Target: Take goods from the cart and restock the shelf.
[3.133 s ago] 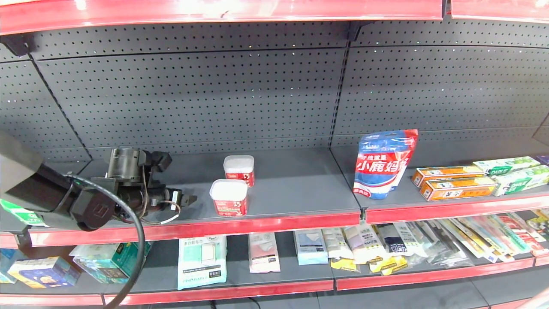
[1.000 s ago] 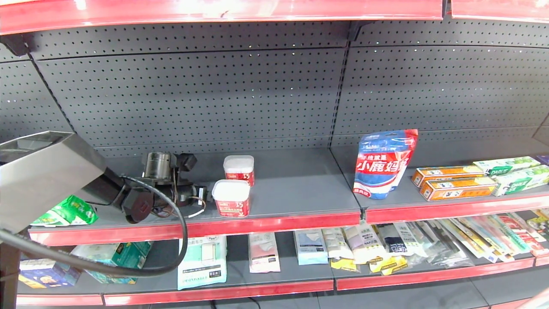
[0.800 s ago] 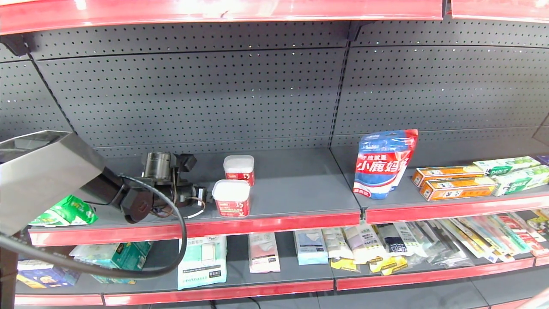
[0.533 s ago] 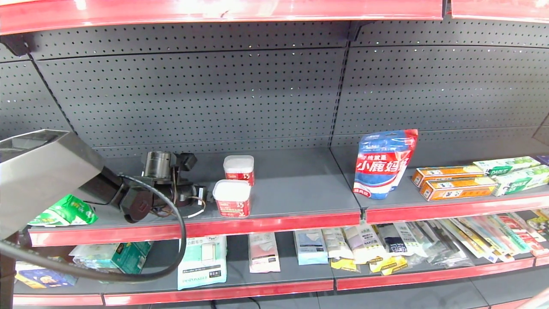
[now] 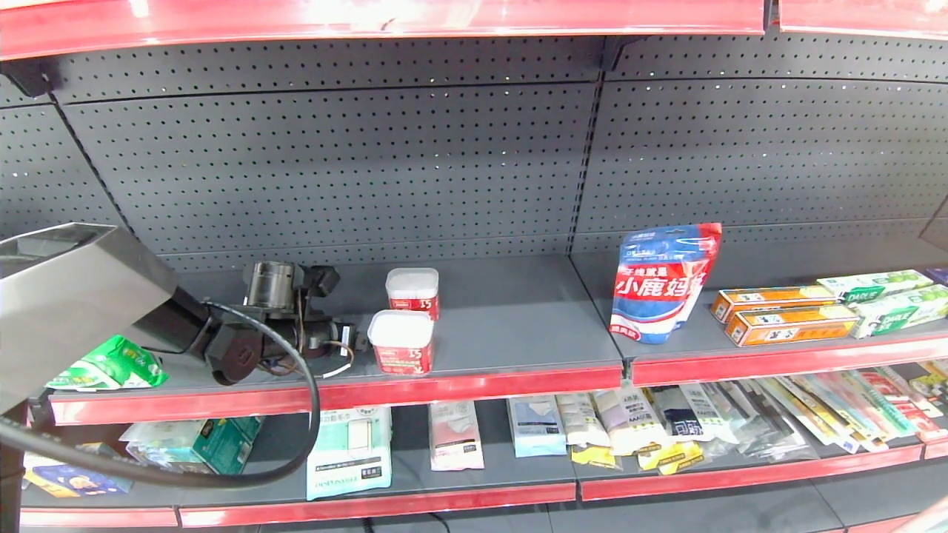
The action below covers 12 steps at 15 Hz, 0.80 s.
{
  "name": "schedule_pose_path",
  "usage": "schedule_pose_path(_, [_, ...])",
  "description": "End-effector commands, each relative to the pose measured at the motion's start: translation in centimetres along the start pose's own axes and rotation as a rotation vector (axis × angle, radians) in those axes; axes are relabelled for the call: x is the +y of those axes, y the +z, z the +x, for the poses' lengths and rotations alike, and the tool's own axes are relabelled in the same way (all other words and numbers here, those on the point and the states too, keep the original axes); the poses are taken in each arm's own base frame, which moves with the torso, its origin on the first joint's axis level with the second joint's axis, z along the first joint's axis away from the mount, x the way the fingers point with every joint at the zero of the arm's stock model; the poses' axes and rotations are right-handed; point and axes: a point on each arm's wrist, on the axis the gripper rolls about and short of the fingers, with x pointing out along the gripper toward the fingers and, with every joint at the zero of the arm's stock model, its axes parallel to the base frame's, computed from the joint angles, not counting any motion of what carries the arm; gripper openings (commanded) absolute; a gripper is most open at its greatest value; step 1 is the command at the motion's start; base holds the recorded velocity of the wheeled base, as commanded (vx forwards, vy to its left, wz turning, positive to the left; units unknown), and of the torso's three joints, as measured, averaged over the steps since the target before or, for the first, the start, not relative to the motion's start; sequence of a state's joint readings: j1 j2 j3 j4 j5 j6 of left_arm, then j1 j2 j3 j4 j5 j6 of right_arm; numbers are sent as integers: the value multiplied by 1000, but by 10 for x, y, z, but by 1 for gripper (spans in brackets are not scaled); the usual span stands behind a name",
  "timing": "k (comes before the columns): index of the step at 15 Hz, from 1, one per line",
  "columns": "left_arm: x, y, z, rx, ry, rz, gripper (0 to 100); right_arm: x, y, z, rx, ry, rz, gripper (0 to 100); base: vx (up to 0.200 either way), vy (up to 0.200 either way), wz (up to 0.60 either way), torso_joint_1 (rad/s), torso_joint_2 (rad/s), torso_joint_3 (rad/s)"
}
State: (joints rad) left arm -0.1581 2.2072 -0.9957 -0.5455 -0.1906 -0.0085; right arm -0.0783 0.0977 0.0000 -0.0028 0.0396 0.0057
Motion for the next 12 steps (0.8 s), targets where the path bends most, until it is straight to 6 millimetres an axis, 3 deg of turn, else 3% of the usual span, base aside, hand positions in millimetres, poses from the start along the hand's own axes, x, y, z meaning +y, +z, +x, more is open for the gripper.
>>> schedule_pose_path(1, [0,1,-2,-3,0,0,100,0,0,0,0,0,0,100,0,0,0,0,0,0])
schedule_pose_path(12, [-2,-2,-3,18,1,-1,100,0,0,0,0,0,-1,100,0,0,0,0,0,0])
